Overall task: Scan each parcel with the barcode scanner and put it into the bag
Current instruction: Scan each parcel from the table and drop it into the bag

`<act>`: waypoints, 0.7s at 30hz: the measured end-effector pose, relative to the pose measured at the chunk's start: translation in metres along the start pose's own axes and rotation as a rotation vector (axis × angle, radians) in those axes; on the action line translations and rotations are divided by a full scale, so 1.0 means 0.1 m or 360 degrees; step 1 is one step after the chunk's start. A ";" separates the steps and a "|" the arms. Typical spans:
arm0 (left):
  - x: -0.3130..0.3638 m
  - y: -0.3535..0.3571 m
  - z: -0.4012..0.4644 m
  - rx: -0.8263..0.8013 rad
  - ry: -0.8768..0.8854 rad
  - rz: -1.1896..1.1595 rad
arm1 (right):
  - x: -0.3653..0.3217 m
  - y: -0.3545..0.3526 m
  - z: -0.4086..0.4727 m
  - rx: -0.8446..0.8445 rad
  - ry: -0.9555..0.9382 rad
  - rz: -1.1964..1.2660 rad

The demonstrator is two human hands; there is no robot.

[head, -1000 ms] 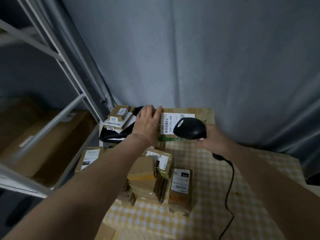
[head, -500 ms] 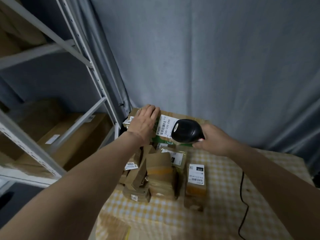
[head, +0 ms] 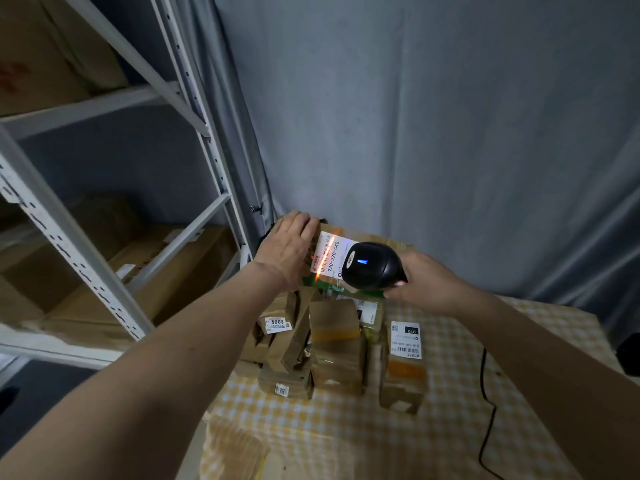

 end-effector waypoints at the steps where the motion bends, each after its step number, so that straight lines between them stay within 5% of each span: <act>1: -0.02 -0.01 -0.02 -0.0005 -0.0011 -0.0018 | 0.00 0.01 0.00 0.0031 0.0014 0.0056; 9: 0.04 0.15 -0.17 -0.0349 -0.0459 -0.0288 | 0.09 0.02 -0.37 0.0686 0.0403 0.1044; 21: 1.40 0.29 -0.49 -0.0660 -0.0284 -0.0475 | 0.56 0.11 -1.71 0.1231 0.1078 0.1339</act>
Point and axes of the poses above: each hand's wrist, its own z-axis towards the middle knuckle, its own y-axis out of the palm, x = y × z, the point moved 5 cm from there along z, towards the middle knuckle, and after that the axes turned 15 degrees about -y, right-handed, at the moved point
